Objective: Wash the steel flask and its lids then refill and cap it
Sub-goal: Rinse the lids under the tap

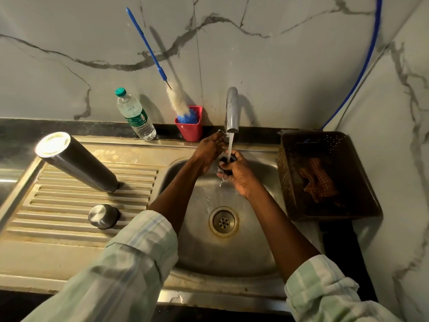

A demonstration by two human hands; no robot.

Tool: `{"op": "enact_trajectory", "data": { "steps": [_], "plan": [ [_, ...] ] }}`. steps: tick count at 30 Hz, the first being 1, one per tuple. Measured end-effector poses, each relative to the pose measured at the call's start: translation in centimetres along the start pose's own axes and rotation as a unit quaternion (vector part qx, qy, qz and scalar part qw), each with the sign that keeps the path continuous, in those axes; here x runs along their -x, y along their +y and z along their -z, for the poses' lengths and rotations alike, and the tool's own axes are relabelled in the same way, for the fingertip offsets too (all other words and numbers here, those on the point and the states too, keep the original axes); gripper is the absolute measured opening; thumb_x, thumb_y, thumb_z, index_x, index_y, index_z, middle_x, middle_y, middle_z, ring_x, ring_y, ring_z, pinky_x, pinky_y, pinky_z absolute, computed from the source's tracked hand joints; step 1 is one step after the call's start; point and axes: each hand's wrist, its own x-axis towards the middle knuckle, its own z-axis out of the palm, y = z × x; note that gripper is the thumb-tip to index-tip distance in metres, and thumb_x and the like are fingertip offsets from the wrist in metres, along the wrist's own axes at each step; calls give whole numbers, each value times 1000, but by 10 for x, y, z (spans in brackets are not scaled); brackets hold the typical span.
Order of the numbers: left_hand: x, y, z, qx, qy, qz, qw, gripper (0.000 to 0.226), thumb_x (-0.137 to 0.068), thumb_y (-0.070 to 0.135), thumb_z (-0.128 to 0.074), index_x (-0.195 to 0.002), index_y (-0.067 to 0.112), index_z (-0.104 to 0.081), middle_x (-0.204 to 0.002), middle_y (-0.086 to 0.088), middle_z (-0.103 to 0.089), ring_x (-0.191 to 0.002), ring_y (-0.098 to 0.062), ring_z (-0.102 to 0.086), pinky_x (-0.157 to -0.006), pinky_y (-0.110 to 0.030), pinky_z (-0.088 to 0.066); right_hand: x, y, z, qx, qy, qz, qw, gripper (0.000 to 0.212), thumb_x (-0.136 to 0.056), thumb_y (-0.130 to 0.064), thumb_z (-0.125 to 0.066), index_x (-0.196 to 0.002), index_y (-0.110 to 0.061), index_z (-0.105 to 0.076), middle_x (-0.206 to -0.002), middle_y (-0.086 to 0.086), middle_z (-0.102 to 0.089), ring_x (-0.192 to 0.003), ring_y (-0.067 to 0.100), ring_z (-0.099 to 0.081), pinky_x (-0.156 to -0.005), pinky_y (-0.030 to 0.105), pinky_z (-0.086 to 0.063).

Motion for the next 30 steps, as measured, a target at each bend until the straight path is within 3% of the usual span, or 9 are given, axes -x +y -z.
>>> {"op": "enact_trajectory", "data": {
  "steps": [4,8,15,17,21,23,25,28,30],
  "plan": [
    [2,5,-2,-20,-3,1,1000,31,-105,5,-38,-106,24,-63,-101,0,-66,-91,-11,-62,-82,-25,-52,2,5,3,-8,51,-21,998,37,-90,-28,-68,-116,-3,-63,-106,21,-68,-78,22,-66,-53,28,-53],
    [3,8,-8,-60,-12,-18,998,34,-101,3,-42,-128,10,-61,-101,-4,-63,-86,-12,-57,-77,-23,-48,3,10,5,-5,52,-26,998,51,-92,-54,-56,-113,-8,-62,-89,15,-67,-58,19,-60,-48,25,-43],
    [5,12,-10,-201,-31,-14,979,62,-96,-11,-39,-151,17,-39,-138,-11,-53,-109,-16,-56,-85,-26,-49,1,4,5,-25,58,-44,997,17,-97,-25,-57,-114,-19,-59,-116,17,-61,-93,28,-63,-73,39,-59],
    [11,10,-8,-215,-29,-19,976,71,-94,-14,-37,-155,23,-30,-151,-8,-41,-125,-19,-49,-87,-25,-47,-1,5,6,63,64,-35,995,34,-93,-11,-60,-126,-21,-57,-123,15,-60,-96,24,-62,-70,35,-58],
    [25,-13,-11,-193,15,-10,981,56,-98,-3,-41,-149,19,-39,-135,0,-52,-92,-3,-58,-62,-13,-50,3,9,10,263,116,-21,958,57,-89,-10,-64,-141,-24,-44,-129,7,-57,-104,23,-61,-64,27,-52],
    [36,-22,-15,-193,43,4,980,35,-101,4,-43,-134,14,-53,-105,2,-60,-84,-5,-56,-60,-13,-45,6,12,13,353,143,-11,925,54,-87,-18,-68,-135,-17,-44,-122,10,-59,-103,24,-61,-74,31,-53],
    [44,-30,-16,-216,58,15,975,24,-102,7,-42,-107,21,-61,-92,6,-56,-88,-11,-55,-66,-14,-40,9,13,14,416,153,13,896,53,-83,-22,-73,-130,-15,-49,-118,9,-61,-104,25,-60,-81,33,-52],
    [54,-40,-16,-251,49,42,966,34,-99,3,-43,-130,8,-58,-130,-10,-59,-113,-20,-56,-88,-22,-44,15,14,12,455,151,39,876,51,-79,-23,-76,-125,-15,-56,-116,6,-63,-107,25,-61,-81,31,-51],
    [61,-44,-16,-272,48,44,960,37,-98,3,-44,-133,5,-56,-135,-13,-57,-119,-22,-54,-94,-30,-43,17,19,14,470,151,51,868,55,-74,-32,-78,-123,-18,-59,-117,5,-64,-110,27,-59,-87,37,-53]
  ]
}}
